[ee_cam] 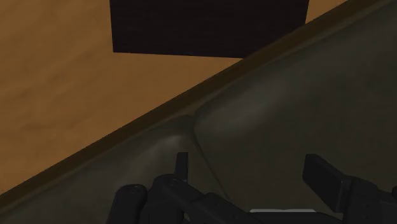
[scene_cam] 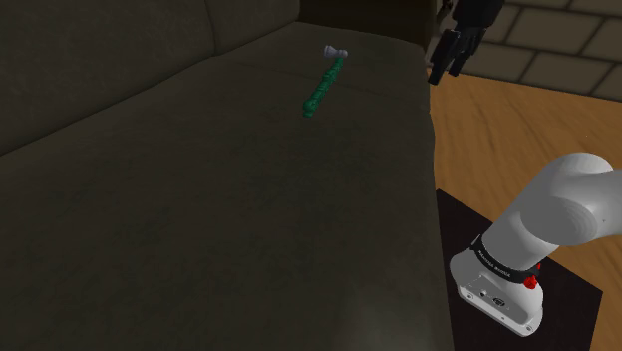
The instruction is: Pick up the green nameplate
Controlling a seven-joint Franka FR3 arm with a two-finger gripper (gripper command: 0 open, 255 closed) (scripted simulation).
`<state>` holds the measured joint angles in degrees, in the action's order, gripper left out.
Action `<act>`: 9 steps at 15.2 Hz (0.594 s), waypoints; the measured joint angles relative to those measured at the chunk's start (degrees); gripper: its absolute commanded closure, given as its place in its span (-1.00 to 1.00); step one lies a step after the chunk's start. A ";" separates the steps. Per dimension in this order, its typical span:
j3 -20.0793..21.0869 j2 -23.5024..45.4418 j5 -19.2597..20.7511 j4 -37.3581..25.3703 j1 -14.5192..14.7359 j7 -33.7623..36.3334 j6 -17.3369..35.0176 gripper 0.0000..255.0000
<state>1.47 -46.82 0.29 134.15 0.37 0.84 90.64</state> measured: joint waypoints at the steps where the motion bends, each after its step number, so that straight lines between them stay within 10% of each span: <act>1: 0.00 0.00 0.00 0.00 0.00 0.00 0.00 -1.00; 9: 6.37 15.38 -1.57 -13.86 1.03 6.35 -0.84 -1.00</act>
<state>7.84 -31.43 -1.28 120.29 1.40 7.20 89.80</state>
